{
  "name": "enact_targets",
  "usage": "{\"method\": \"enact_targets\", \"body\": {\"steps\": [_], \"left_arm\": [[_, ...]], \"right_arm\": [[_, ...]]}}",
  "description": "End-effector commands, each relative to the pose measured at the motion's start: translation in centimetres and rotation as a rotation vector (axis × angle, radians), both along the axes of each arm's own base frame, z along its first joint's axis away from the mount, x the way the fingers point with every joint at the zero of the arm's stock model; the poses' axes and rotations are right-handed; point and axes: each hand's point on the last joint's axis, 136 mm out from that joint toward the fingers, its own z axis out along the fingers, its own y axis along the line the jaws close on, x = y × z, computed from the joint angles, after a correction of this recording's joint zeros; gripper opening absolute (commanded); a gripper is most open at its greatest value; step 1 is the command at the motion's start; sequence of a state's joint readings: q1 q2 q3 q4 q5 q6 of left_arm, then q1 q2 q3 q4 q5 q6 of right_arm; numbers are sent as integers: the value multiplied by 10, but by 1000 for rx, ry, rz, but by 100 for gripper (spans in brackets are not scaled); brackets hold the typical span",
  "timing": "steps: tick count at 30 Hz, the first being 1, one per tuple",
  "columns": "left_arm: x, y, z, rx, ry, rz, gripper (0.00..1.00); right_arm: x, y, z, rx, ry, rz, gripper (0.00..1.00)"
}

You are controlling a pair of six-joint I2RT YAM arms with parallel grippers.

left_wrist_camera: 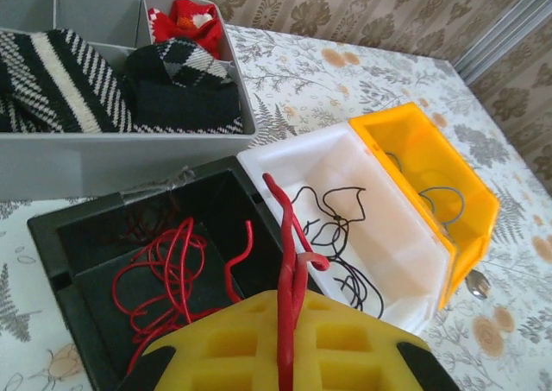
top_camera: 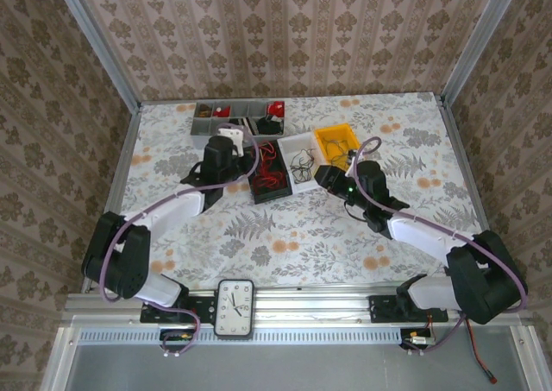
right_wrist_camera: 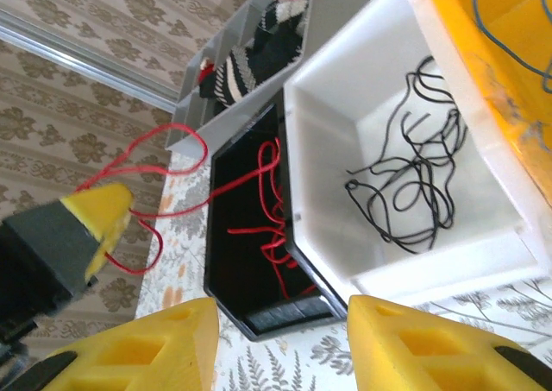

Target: Untangle the cables

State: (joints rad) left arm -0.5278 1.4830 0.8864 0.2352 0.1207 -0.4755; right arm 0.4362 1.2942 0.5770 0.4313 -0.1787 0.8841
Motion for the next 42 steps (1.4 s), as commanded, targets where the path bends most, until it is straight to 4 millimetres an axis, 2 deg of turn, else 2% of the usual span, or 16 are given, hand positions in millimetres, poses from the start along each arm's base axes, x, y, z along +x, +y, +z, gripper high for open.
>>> {"method": "enact_targets", "body": {"steps": [1,6,9,12,17,21,24,30,35,40,41,42], "left_arm": [[12,4,-26,123,69,51,0],[31,-5,-61,271,162,82,0],[38,-16,-74,293,188,72,0],[39,-22,-88,323,232,73,0],[36,-21,-119,390,318,101,0],[39,-19,-129,426,327,123,0],[43,-25,-113,425,284,113,3],[51,-42,-54,459,101,87,47],[54,-41,-21,448,30,115,50],[53,-20,6,434,-47,217,57],[51,-14,12,431,-67,240,60],[48,-4,18,431,-90,279,66]], "right_arm": [[-5,-10,-8,-50,12,-23,44],[-9,-14,-6,-75,22,-24,43],[-12,-16,-5,-92,22,-23,43],[-15,-19,-5,-104,21,-25,43],[-18,-23,-7,-111,23,-38,43],[-20,-23,-5,-117,21,-32,43],[-20,-25,-2,-127,11,-37,43],[-19,-27,-2,-138,5,-42,43],[-18,-28,-3,-138,6,-44,43],[-17,-31,-2,-139,1,-52,43],[-17,-34,-2,-146,1,-61,43],[-17,-38,-2,-157,2,-75,43]]}}
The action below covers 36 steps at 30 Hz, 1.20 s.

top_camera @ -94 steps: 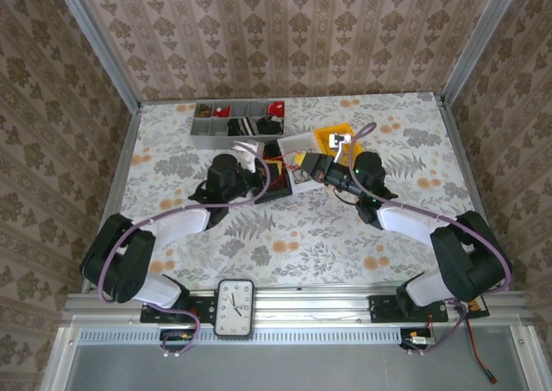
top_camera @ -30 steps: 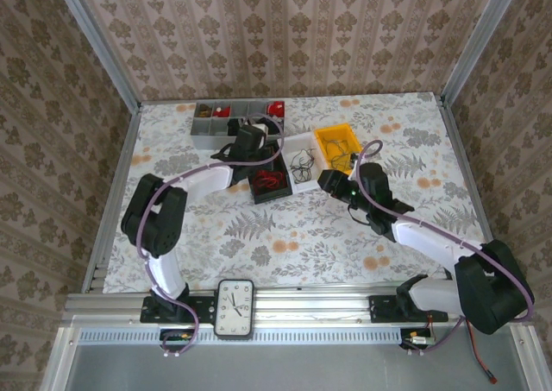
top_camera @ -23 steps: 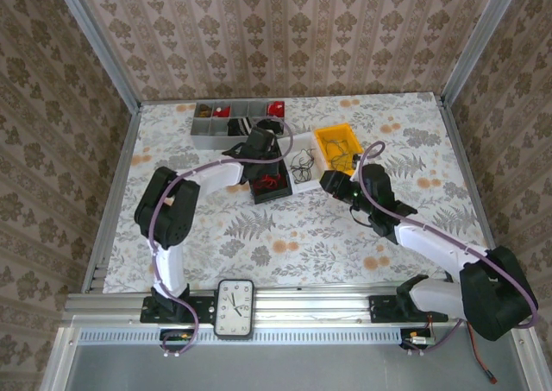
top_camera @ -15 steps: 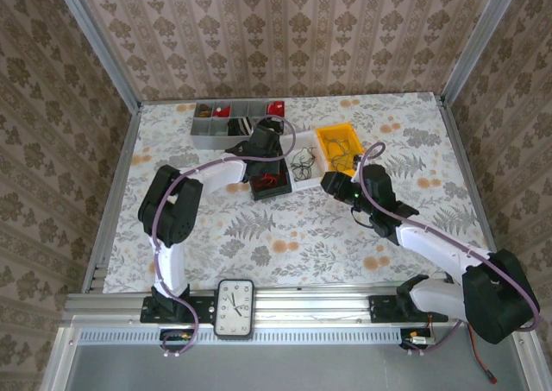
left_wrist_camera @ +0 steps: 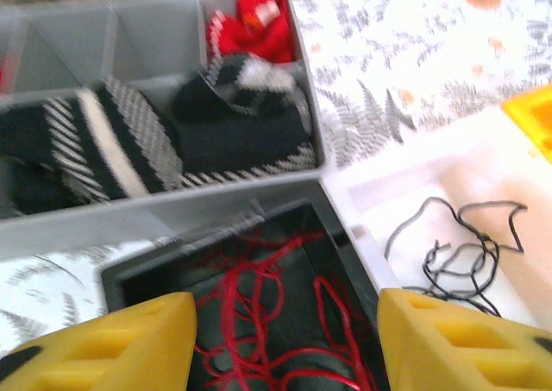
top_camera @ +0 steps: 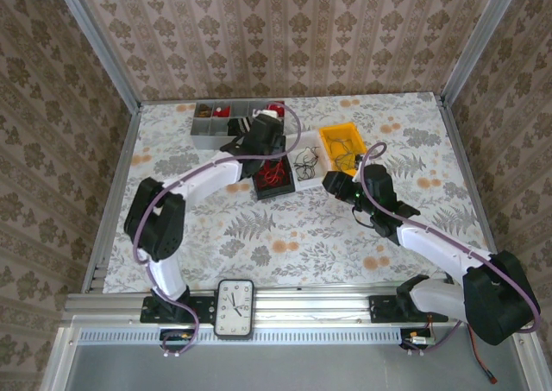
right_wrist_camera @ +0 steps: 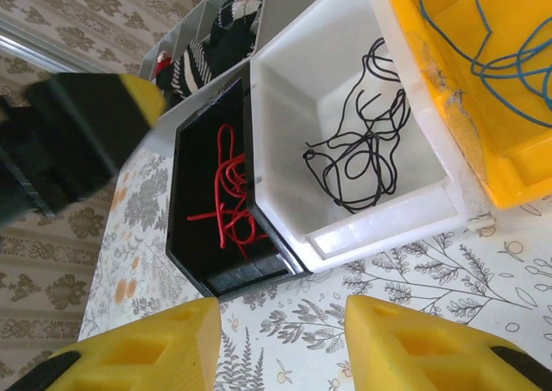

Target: Untangle the cables

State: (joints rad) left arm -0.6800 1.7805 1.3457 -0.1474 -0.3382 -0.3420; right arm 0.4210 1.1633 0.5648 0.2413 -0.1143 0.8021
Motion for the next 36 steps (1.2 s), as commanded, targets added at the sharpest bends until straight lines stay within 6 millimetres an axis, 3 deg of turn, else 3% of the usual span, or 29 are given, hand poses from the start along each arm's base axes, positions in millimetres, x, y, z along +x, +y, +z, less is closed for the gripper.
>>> {"method": "enact_targets", "body": {"steps": [1,2,3,7,9,10,11,12,14,18,20,22,24,27,32,36], "left_arm": [[-4,34,29,17,-123,117,70],[-9,46,36,22,-160,141,77],[-16,63,40,46,-192,183,99],[-50,146,38,150,-240,341,100],[-70,205,23,197,-212,459,100],[-80,229,14,228,-194,514,100],[-91,261,7,265,-178,592,100],[-99,281,2,321,-180,632,100],[-110,303,-6,424,-202,668,100],[-98,306,-38,474,-191,624,100],[-81,303,-54,454,-165,617,100],[-58,292,-54,451,-188,568,100],[-38,283,-50,439,-252,515,100],[-20,277,-56,485,-269,458,100],[-30,299,-61,315,-286,486,100],[-31,288,-74,163,-361,320,100]], "right_arm": [[-1,-19,-1,-54,-12,-53,43],[-1,-30,-3,-75,-13,-85,43],[-1,-42,-4,-101,-18,-117,44],[-3,-108,-5,-291,-32,-314,50],[-5,-143,2,-446,-69,-418,58],[-3,-153,9,-524,-113,-447,64],[-1,-162,14,-619,-162,-469,90],[0,-173,14,-700,-190,-507,100],[3,-183,10,-814,-206,-530,100],[29,-182,-24,-919,-196,-465,100],[43,-181,-26,-961,-237,-469,100],[55,-172,-39,-929,-298,-388,100],[61,-180,-51,-862,-265,-361,100],[64,-180,-60,-700,-338,-287,100],[67,-176,-66,-705,-266,-225,100],[67,-176,-66,-717,-271,-234,100]]}}
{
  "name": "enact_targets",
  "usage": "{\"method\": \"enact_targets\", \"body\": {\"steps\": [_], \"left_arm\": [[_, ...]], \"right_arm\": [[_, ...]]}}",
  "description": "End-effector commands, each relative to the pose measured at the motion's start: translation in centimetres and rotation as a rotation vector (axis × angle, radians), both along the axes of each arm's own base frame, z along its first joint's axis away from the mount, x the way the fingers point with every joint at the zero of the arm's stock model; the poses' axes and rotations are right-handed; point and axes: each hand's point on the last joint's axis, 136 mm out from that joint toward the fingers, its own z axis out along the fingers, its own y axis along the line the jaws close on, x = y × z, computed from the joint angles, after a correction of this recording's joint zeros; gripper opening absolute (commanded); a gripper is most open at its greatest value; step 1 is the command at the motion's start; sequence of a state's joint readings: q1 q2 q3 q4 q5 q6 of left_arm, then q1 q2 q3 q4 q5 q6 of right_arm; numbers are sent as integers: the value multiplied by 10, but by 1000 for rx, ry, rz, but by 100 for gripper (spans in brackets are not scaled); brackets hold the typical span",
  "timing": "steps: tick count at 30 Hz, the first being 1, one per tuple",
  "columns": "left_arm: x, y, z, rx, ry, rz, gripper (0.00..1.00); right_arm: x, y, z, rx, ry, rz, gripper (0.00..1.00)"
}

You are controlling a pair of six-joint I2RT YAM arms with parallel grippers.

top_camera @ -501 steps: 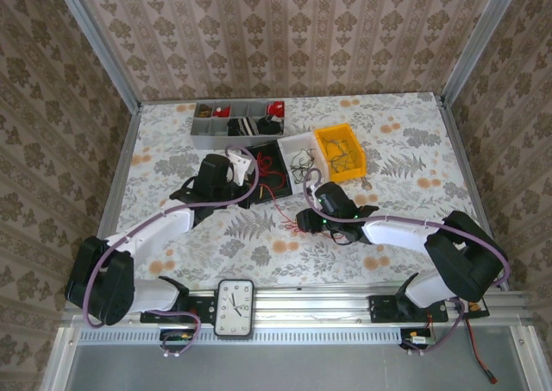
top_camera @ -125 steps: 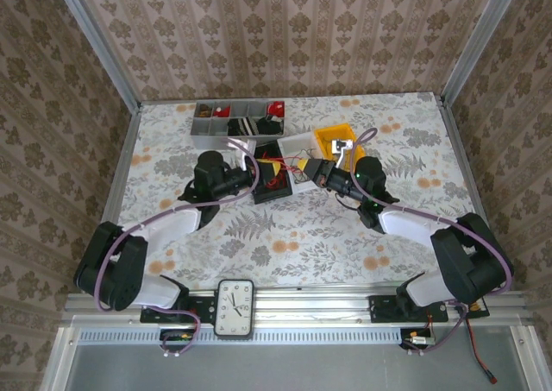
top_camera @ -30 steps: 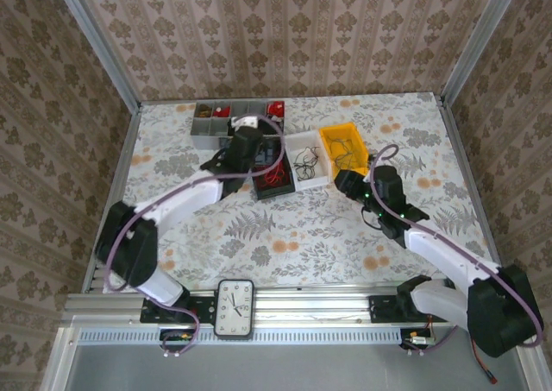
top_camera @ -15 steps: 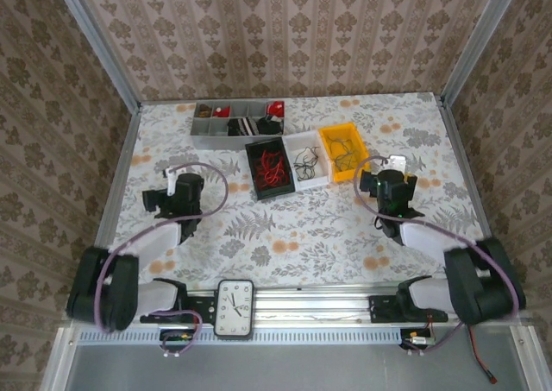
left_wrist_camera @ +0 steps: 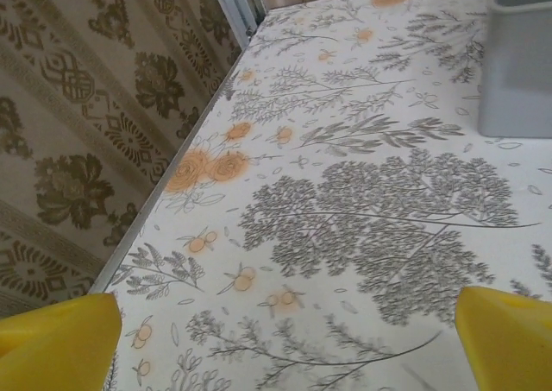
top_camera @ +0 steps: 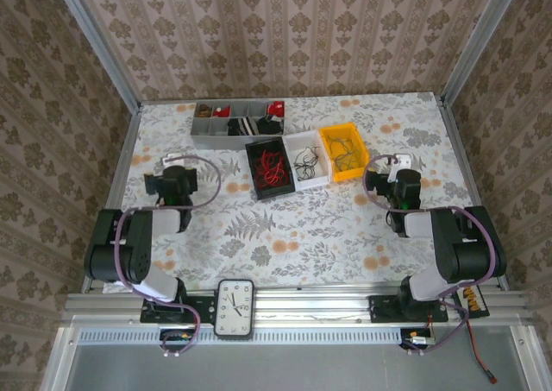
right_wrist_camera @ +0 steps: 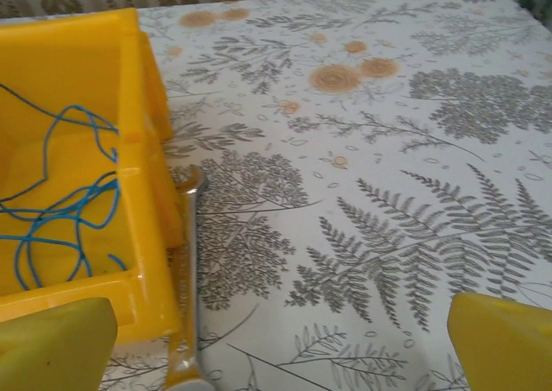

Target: Untangle the cables

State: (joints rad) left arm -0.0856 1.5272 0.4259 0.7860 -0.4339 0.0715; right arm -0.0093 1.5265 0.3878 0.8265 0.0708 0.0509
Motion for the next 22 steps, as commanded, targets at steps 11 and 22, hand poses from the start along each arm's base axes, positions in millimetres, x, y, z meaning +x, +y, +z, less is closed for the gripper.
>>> {"method": "enact_targets", "body": {"steps": [11,22], "left_arm": [[7,-23,2,-131,-87,-169,100],[7,-22,3,-129,-87,-169,100]], "right_arm": [[8,8,12,-37,-40,3,100],[8,11,12,-10,-40,41,100]]}}
